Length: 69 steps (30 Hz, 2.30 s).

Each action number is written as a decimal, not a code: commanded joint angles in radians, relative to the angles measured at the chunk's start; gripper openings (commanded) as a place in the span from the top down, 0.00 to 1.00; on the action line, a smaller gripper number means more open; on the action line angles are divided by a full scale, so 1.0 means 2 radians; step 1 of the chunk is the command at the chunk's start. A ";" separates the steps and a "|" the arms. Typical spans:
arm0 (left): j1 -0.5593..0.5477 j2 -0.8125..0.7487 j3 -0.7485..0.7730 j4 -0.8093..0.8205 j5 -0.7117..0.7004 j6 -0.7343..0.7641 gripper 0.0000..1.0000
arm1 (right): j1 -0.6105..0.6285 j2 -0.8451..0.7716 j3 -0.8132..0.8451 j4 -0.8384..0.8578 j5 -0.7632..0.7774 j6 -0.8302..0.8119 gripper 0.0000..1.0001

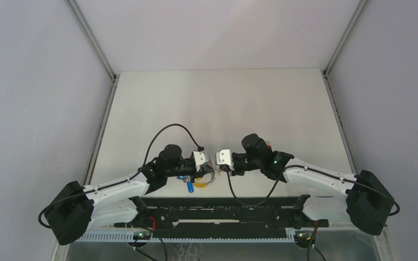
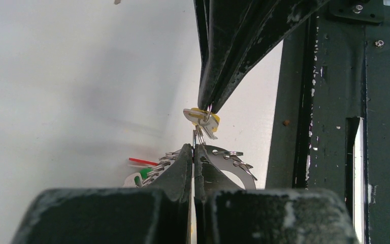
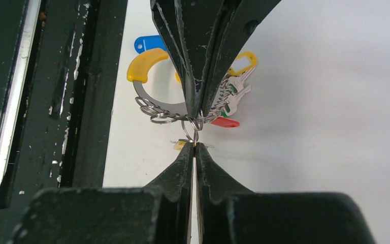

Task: Put the keys on the keyring

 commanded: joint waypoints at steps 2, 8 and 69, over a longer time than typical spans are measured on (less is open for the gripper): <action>-0.005 -0.008 0.018 0.014 0.026 0.009 1.00 | -0.007 -0.031 -0.005 0.020 -0.029 0.009 1.00; -0.005 -0.012 0.018 0.014 0.035 0.008 1.00 | -0.010 -0.029 -0.005 0.023 -0.028 0.010 1.00; -0.008 0.009 0.030 0.015 0.041 0.005 1.00 | 0.003 0.018 0.021 0.011 -0.031 0.008 1.00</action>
